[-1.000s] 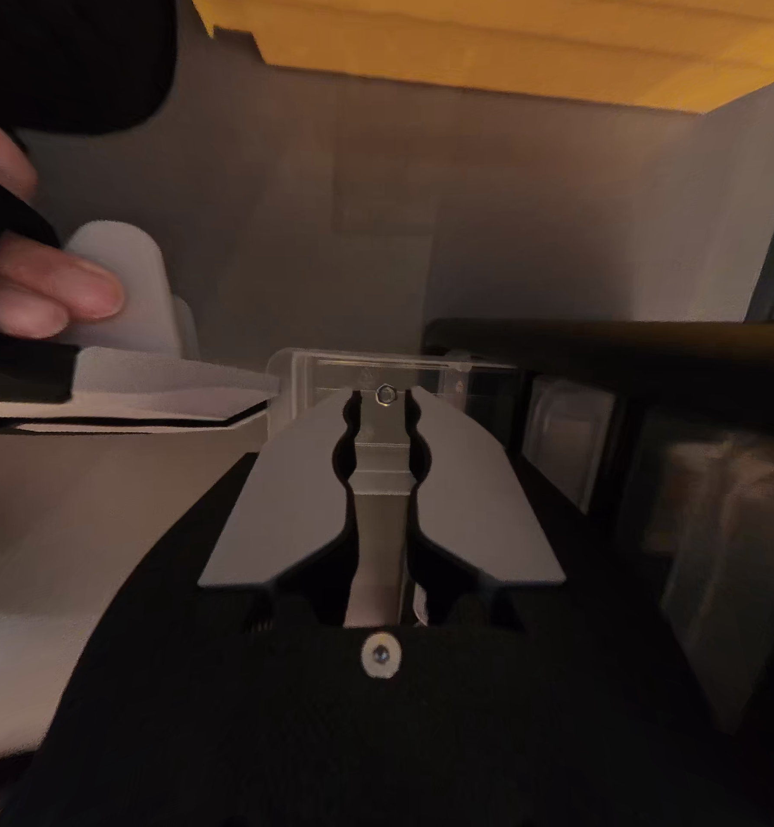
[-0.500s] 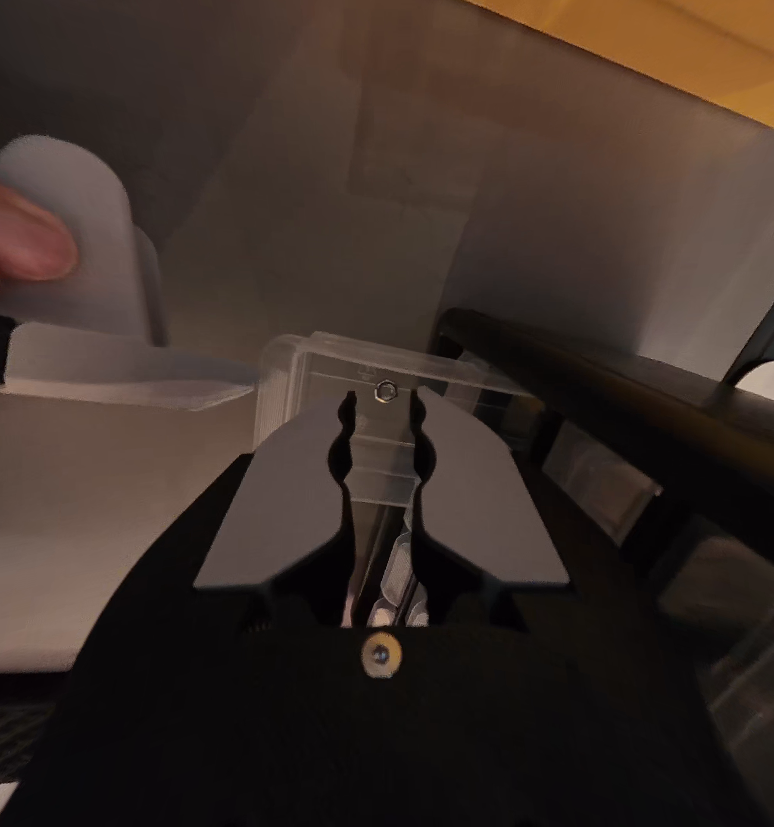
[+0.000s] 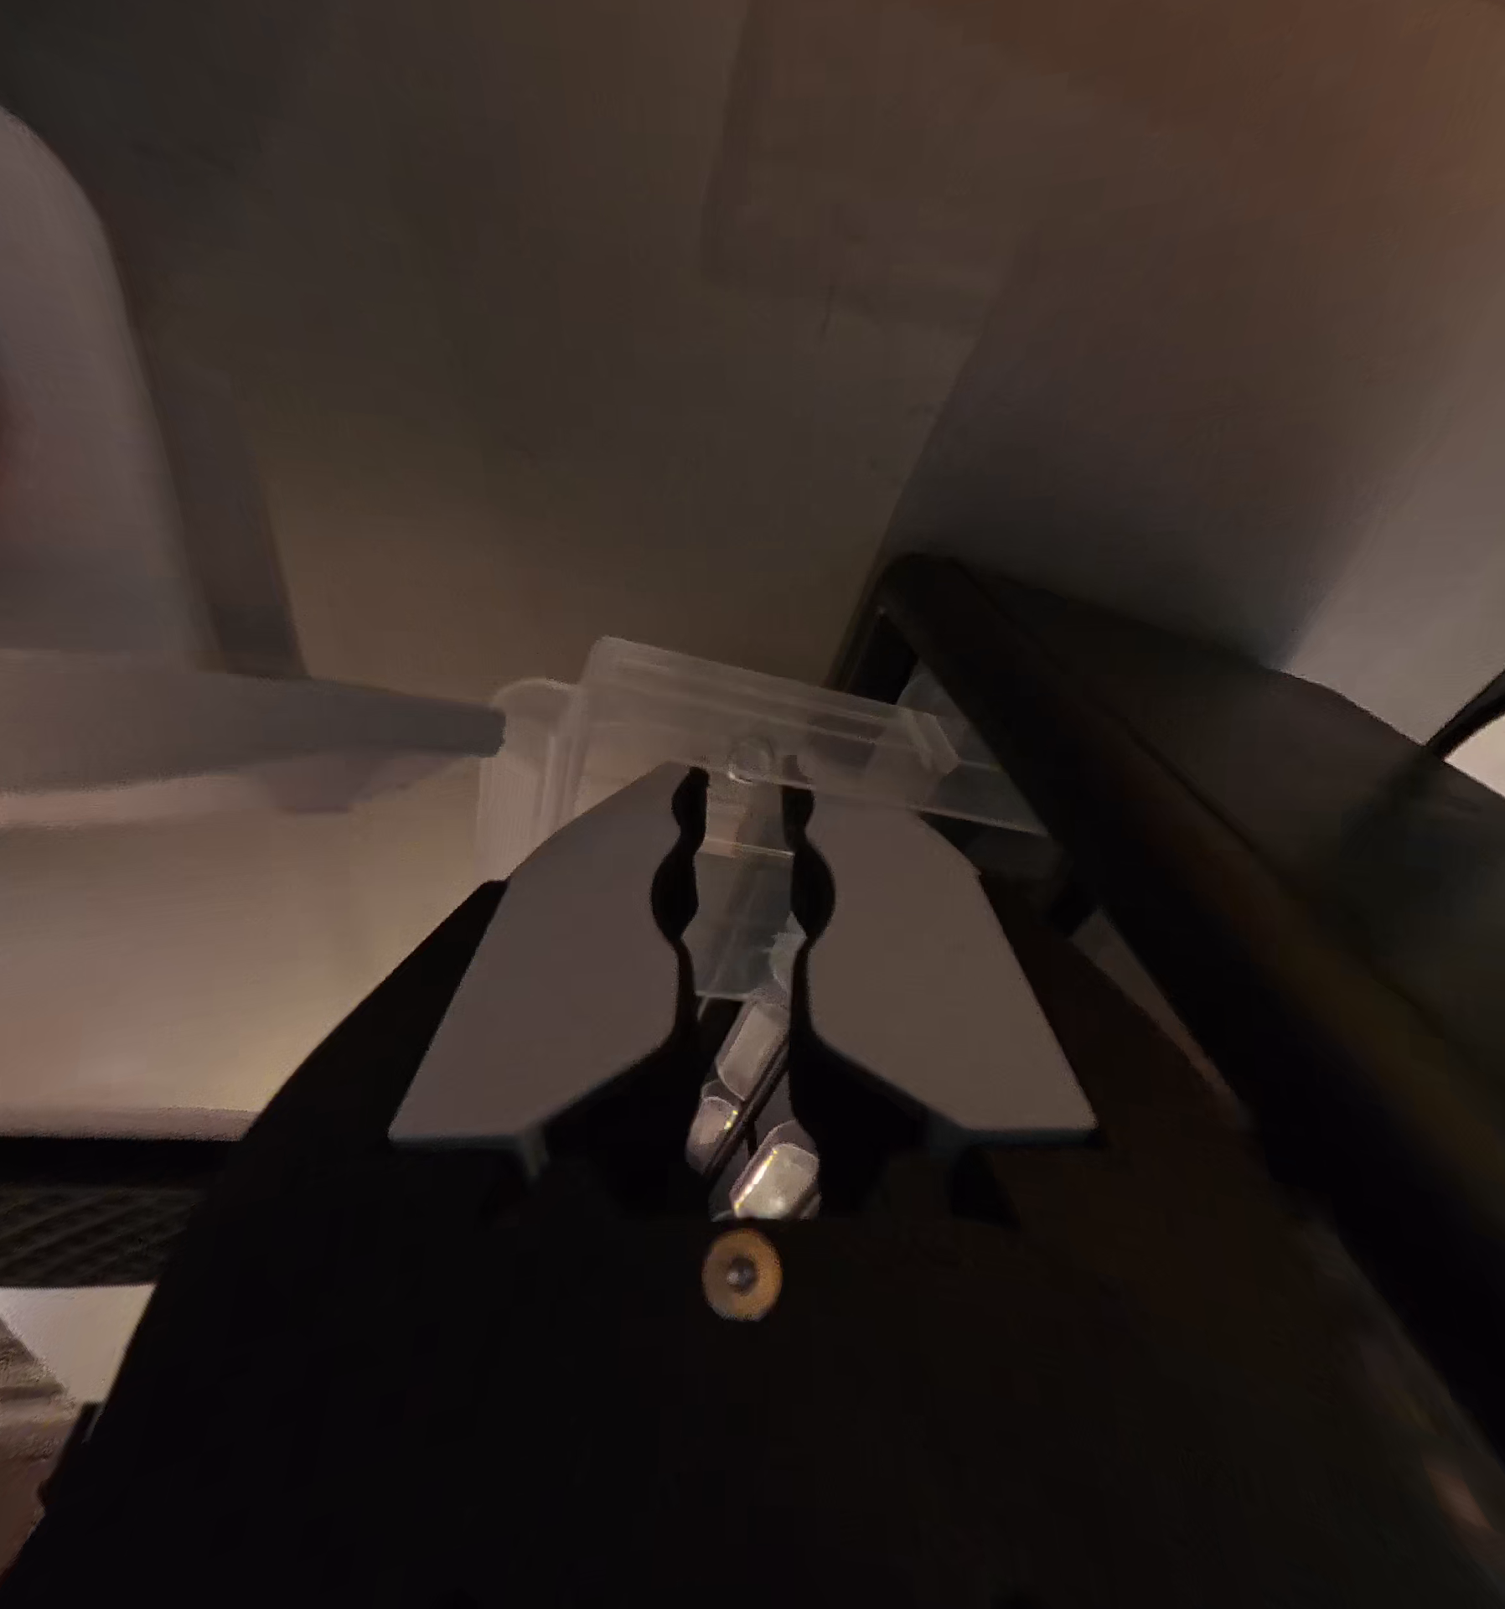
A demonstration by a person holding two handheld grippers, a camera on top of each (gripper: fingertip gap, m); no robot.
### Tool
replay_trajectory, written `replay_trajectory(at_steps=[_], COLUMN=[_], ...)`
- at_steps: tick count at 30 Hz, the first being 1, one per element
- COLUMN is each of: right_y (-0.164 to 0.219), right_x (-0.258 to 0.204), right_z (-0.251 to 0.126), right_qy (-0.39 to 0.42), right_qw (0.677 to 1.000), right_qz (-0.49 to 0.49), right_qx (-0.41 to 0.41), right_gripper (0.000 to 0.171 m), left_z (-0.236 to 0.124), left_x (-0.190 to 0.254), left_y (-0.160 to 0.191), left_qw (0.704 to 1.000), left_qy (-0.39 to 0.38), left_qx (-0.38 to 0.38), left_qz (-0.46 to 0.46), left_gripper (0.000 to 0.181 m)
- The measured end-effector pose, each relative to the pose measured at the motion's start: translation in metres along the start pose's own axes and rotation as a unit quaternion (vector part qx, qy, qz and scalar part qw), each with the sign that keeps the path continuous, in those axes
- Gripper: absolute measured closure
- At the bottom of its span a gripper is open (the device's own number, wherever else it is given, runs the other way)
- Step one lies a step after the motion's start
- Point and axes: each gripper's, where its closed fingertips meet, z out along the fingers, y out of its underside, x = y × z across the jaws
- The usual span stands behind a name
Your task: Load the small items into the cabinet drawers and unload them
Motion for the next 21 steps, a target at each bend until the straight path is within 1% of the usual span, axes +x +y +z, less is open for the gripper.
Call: replay_trajectory(at_steps=[4, 6, 10, 16, 19, 21], right_y=[0.002, 0.003, 0.002, 0.005, 0.006, 0.006], right_x=[0.002, 0.001, 0.002, 0.002, -0.001, -0.005], right_z=[0.002, 0.002, 0.002, -0.010, -0.028, -0.047], right_qy=[0.011, 0.008, 0.010, 0.052, 0.080, 0.106], right_qw=[0.999, 0.999, 1.000, 0.999, 0.995, 0.988], right_qz=[-0.015, -0.014, -0.010, -0.010, -0.001, 0.014], right_qx=[-0.039, -0.040, -0.028, 0.009, 0.060, 0.114], right_gripper=[0.157, 0.160, 0.160, 0.160, 0.160, 0.160], left_z=[0.000, 0.000, 0.000, 0.001, 0.001, 0.001], left_x=[0.001, 0.002, 0.003, 0.006, 0.007, 0.007], left_y=[-0.001, 0.000, 0.000, 0.001, 0.000, 0.000], left_qw=[1.000, 1.000, 1.000, 1.000, 1.000, 1.000], left_qy=[0.001, 0.005, 0.009, 0.015, 0.016, 0.016], left_qx=[0.002, 0.001, 0.001, -0.003, -0.003, -0.003], left_qz=[0.004, 0.001, 0.000, 0.005, 0.006, 0.005], left_gripper=[0.164, 0.164, 0.165, 0.165, 0.164, 0.164])
